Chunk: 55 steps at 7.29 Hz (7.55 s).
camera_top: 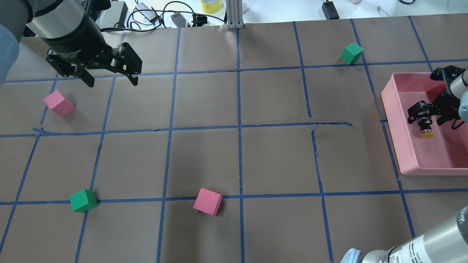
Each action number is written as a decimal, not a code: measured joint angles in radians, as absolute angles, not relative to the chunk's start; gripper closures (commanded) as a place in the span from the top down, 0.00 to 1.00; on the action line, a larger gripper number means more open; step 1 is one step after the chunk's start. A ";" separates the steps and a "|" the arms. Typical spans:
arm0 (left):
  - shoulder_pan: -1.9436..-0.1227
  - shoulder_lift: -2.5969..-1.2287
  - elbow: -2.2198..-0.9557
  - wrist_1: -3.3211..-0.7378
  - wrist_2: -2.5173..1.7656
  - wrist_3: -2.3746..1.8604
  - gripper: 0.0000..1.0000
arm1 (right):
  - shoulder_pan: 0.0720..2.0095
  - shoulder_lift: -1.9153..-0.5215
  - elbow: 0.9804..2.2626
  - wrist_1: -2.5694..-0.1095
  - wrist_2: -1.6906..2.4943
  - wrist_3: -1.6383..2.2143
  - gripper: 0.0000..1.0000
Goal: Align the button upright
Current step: 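Close the right gripper on the button switch body, then lift the button switch out of the tray and carry it toward table center, then lower the button switch onto the table with the right gripper, then open the right gripper and raise it away from the switch, then reach the left gripper down to the lying button switch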
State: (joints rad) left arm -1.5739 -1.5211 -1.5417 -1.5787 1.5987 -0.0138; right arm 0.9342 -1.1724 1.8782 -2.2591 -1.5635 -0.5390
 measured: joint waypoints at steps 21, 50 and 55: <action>-1.574 -1.520 -1.542 -1.580 1.593 -0.014 1.00 | 1.432 -1.307 1.532 -1.821 -1.629 -0.142 0.00; -1.588 -1.613 -1.536 -1.517 1.586 -0.034 1.00 | 1.703 -1.433 1.584 -1.781 -1.480 0.250 1.00; -1.797 -1.759 -1.784 -0.910 1.597 -0.281 1.00 | 1.636 -1.494 1.591 -1.740 -1.486 0.254 1.00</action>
